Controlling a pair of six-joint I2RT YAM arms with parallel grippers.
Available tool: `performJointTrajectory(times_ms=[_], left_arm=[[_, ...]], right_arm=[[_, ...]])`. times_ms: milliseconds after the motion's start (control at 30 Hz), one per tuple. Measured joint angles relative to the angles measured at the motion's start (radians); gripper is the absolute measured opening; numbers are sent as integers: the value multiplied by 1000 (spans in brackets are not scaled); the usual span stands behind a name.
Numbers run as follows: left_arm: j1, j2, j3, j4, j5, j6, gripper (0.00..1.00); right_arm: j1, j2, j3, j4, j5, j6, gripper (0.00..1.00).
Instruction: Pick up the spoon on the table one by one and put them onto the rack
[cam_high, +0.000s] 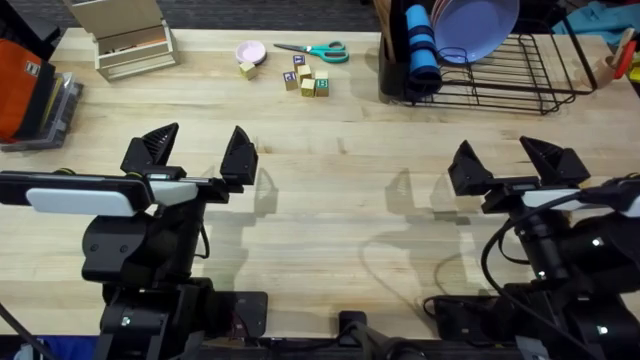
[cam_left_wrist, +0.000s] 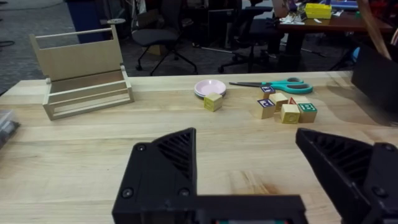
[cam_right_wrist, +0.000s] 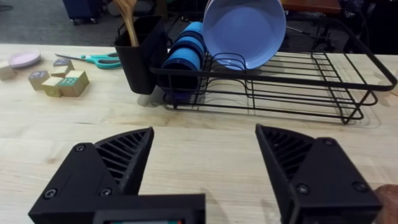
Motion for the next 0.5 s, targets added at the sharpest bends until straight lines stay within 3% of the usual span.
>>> performJointTrajectory(times_ms=[500], left_arm=[[0,0,1,11,-3,8,993]], right_arm=[[-1,1,4,-19,55,-23,996]])
